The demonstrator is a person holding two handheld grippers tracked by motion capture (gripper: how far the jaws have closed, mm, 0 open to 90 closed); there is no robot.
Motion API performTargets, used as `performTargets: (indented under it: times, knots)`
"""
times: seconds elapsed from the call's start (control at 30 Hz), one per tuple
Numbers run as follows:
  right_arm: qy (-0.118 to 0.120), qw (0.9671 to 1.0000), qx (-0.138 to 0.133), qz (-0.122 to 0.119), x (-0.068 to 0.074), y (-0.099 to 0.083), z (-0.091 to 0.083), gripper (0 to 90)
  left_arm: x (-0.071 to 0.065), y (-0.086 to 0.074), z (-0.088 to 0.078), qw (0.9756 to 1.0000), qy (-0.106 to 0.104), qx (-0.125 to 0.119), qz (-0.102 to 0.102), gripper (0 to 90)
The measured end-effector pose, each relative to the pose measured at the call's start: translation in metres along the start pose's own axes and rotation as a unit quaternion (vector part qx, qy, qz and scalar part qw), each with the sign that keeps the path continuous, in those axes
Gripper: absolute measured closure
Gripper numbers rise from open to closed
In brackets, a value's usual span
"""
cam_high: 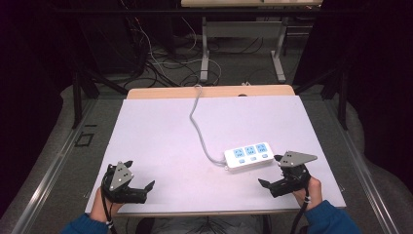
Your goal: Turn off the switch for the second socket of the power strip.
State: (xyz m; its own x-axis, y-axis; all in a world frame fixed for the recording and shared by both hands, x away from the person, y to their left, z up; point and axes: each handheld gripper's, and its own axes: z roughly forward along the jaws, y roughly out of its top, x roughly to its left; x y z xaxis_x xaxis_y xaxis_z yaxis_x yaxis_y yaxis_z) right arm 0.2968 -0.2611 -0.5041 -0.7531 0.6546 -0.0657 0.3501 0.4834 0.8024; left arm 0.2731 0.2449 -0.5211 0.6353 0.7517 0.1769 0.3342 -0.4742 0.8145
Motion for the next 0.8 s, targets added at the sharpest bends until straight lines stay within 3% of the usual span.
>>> performTargets:
  times: [0.57, 0.8]
  knots:
    - [-0.004, 0.9999, 0.012, -0.004, -0.007, 0.017, 0.011, 1.5, 0.0, 0.0, 0.002, 1.0, 0.0, 0.003, 0.0, 0.1]
    - [-0.009, 0.9998, 0.015, 0.012, -0.011, 0.02, 0.013, 1.5, 0.0, 0.0, 0.002, 1.0, 0.0, 0.005, 0.0, 0.1]
